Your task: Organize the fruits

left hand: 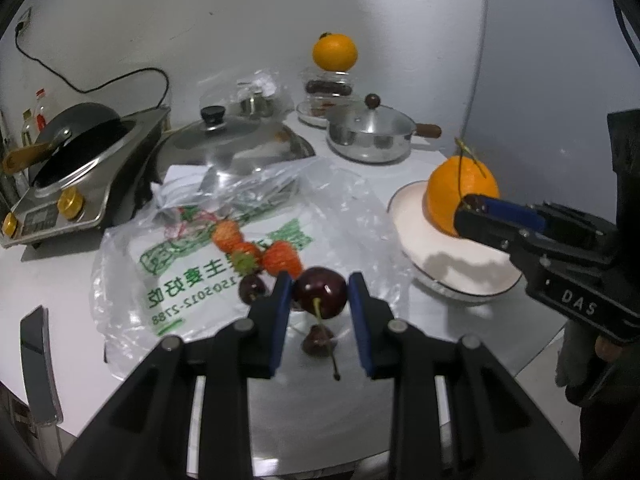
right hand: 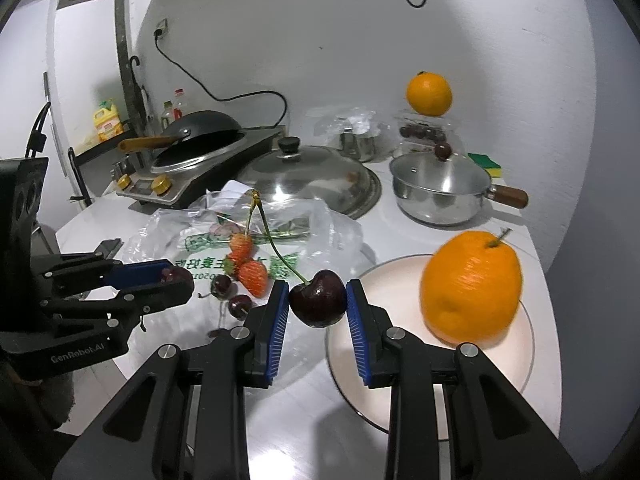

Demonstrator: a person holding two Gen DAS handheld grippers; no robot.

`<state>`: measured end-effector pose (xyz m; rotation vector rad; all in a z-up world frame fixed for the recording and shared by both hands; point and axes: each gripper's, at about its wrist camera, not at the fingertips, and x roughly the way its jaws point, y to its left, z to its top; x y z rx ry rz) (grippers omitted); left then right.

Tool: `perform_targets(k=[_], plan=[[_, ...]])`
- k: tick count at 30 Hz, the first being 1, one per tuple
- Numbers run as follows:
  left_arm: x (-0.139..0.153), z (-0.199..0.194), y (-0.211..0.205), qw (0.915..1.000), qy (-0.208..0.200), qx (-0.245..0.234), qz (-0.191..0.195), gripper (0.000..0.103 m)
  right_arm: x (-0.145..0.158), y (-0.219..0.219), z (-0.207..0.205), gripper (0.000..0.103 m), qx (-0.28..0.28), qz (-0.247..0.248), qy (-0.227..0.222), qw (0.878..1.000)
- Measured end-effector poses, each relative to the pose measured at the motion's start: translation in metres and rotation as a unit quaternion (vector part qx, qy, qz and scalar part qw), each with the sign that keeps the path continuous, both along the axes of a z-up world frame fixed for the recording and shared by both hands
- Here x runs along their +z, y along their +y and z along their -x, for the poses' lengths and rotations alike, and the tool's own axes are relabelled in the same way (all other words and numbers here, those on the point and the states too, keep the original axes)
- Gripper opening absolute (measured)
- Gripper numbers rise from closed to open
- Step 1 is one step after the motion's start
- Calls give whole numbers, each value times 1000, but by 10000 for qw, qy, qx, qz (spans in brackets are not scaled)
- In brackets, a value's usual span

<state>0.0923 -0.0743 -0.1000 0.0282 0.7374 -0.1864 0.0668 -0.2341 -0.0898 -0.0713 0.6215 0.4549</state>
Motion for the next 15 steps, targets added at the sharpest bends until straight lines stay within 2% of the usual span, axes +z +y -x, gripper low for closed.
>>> perform_targets(k=[15], plan=[[-6, -18, -50, 9994, 115, -288, -127, 30, -16, -56, -4, 31, -357, -68, 155, 9992]])
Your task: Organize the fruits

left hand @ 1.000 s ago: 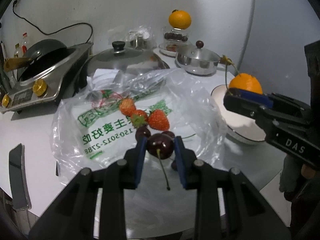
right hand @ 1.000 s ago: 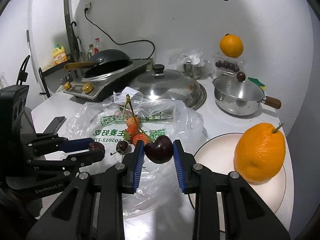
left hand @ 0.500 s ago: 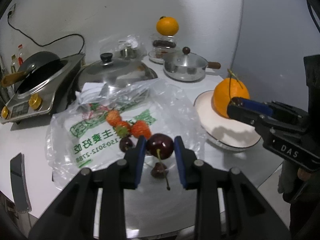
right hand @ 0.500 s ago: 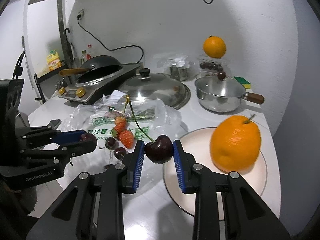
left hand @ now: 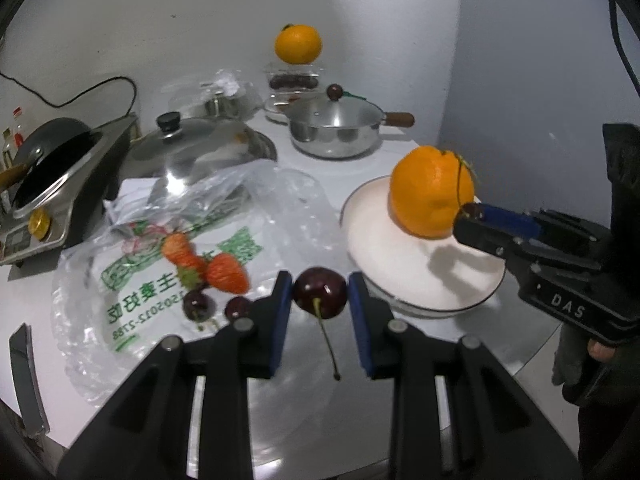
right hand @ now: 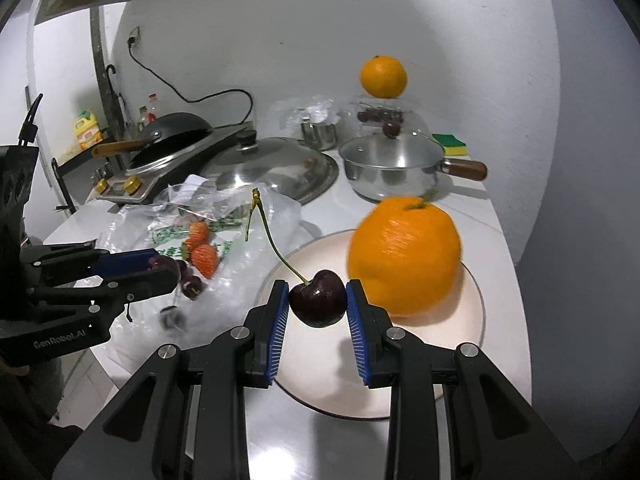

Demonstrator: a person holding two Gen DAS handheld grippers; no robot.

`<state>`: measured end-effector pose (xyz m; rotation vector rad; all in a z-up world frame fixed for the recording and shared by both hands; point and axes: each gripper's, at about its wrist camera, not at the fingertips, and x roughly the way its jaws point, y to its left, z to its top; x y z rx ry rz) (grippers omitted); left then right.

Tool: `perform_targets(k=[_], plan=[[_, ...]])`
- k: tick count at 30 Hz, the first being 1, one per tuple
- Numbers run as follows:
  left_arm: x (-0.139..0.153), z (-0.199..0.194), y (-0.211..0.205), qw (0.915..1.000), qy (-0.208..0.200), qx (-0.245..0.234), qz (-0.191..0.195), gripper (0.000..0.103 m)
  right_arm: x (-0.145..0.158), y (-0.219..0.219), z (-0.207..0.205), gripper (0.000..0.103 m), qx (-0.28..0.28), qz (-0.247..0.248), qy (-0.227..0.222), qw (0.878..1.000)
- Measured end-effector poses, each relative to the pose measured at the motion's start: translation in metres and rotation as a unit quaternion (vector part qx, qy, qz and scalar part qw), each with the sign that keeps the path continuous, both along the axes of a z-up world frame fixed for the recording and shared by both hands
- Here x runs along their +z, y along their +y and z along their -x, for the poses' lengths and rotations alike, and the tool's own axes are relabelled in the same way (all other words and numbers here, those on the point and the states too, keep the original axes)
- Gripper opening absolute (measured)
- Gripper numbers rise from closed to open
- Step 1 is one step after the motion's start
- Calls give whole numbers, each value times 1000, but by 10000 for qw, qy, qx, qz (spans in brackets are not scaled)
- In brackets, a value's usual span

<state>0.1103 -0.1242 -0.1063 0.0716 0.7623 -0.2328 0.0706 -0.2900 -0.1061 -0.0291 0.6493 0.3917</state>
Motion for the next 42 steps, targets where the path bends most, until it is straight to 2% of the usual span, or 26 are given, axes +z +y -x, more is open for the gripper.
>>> perform_targets(k=[9, 18, 30, 42], plan=[[-5, -15, -34, 9997, 93, -207, -95, 30, -13, -26, -3, 31, -92, -84, 132, 9998], [-13, -27, -56, 9991, 198, -328, -179, 30, -27, -29, -4, 31, 92, -237, 343, 9991], [-23, -42, -63, 9987, 304, -384, -166, 30, -33, -28, -10, 31, 147, -262, 438, 9986], [-34, -57, -59, 9980, 412, -473, 17, 31, -34, -24, -18, 31, 55, -120, 565, 9983]])
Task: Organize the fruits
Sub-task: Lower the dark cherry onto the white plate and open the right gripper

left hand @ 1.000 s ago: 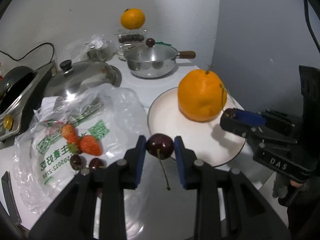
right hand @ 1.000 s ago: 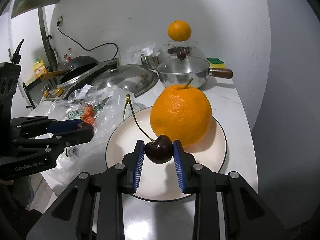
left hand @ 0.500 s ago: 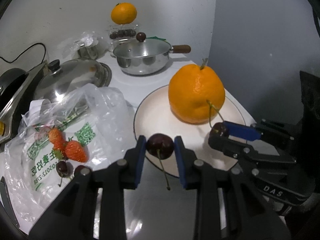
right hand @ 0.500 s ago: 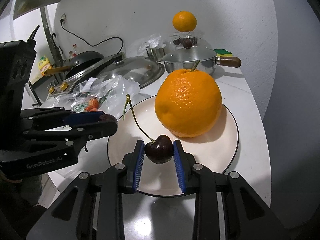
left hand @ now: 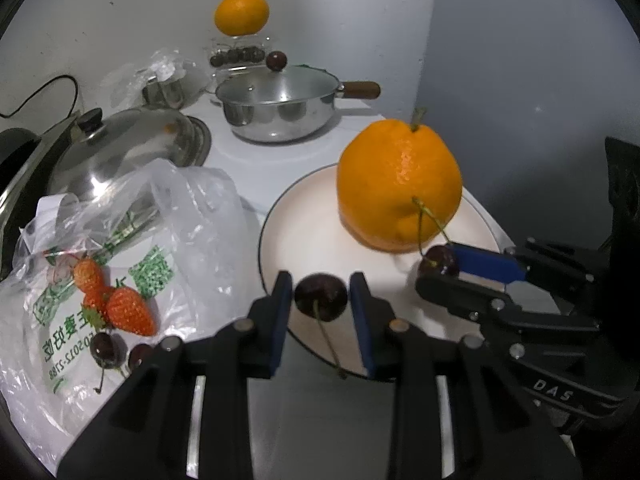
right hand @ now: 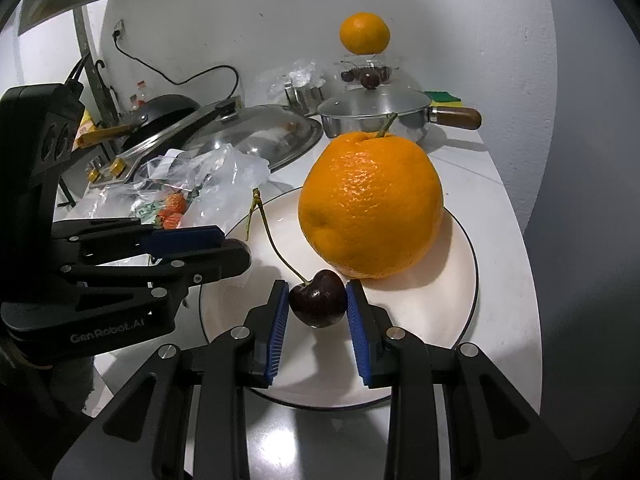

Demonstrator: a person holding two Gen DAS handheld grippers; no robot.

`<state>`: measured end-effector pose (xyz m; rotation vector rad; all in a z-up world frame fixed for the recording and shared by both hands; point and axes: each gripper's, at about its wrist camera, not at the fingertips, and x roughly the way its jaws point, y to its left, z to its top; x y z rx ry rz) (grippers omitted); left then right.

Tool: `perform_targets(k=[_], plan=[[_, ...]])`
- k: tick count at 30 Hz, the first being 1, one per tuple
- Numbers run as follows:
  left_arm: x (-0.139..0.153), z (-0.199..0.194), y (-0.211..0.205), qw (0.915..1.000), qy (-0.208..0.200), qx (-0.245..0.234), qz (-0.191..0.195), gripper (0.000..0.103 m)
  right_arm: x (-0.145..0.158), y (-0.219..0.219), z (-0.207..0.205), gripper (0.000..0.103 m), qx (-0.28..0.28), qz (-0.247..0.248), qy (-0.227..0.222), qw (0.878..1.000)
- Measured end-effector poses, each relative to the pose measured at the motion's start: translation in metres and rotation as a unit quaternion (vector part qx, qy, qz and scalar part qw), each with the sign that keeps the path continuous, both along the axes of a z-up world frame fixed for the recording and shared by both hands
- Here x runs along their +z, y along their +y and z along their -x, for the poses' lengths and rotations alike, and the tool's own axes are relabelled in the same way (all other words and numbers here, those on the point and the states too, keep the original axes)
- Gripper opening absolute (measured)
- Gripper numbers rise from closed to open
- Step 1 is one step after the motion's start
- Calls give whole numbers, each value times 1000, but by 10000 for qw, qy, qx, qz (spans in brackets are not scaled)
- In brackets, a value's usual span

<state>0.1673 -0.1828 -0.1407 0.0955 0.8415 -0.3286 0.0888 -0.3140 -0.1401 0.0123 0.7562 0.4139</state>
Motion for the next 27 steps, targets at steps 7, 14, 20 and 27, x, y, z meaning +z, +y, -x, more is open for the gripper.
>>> perform_targets(k=[7, 14, 20, 27], plan=[[5, -2, 9, 9999, -33, 29, 119, 37, 0, 11, -4, 31, 9, 92, 79, 9999], [17, 4, 30, 9992, -135, 126, 361, 58, 3, 26, -8, 31, -1, 42, 114, 9999], [28, 10, 47, 9984, -319, 263, 390, 59, 10, 43, -10, 31, 62, 115, 6, 9999], [33, 18, 73, 9974, -424, 482, 329, 60, 9, 57, -20, 31, 42, 146, 3, 9999]])
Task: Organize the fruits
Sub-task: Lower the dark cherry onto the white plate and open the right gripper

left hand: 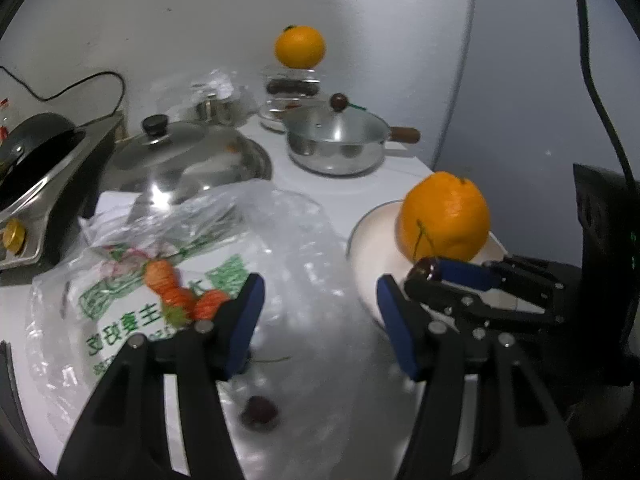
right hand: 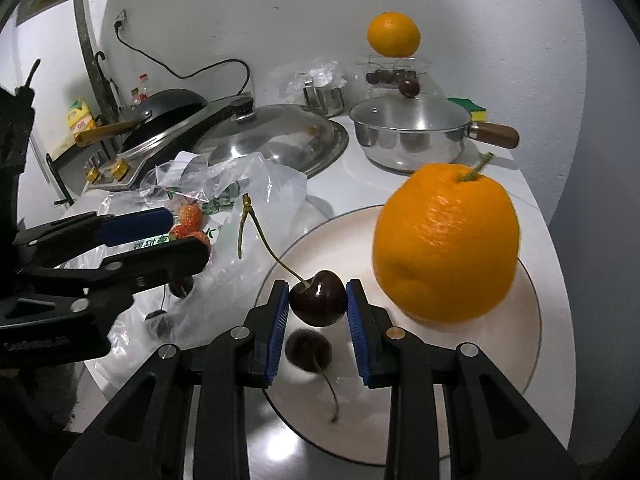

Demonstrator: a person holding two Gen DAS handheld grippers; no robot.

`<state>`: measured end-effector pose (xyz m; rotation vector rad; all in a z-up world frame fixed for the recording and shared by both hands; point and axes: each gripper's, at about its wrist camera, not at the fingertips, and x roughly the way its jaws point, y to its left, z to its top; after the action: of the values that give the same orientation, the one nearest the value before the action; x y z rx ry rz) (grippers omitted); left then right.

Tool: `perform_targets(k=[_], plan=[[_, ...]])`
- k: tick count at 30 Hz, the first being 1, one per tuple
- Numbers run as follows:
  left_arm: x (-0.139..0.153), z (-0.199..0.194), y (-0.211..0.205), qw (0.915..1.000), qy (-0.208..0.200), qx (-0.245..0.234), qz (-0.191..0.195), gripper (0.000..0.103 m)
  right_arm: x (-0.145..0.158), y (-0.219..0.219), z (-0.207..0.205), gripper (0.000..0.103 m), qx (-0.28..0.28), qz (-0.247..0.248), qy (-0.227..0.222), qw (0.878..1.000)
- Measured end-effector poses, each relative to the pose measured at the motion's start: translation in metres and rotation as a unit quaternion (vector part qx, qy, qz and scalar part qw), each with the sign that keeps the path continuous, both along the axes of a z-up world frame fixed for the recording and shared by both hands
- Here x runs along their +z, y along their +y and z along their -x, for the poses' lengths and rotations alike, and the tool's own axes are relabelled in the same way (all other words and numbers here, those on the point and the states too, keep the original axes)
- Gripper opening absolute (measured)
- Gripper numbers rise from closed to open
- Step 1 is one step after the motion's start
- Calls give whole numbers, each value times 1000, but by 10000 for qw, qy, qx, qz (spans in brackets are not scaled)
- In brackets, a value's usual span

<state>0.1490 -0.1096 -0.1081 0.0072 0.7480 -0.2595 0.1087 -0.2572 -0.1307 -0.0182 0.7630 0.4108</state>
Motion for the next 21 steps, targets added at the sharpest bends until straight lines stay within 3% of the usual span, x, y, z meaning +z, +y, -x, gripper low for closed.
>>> perform_targets(k=[11, 15, 21], plan=[[-3, 8, 33, 9996, -18, 281, 44, 60, -8, 14, -13, 32, -189, 289, 141, 9993], [-5, 10, 39, 9993, -26, 375, -44, 60, -8, 14, -13, 44, -289, 352, 120, 9989], [-2, 18, 49, 9990, -85, 440, 0, 60, -1, 15, -7, 49, -371, 353, 41, 9987]])
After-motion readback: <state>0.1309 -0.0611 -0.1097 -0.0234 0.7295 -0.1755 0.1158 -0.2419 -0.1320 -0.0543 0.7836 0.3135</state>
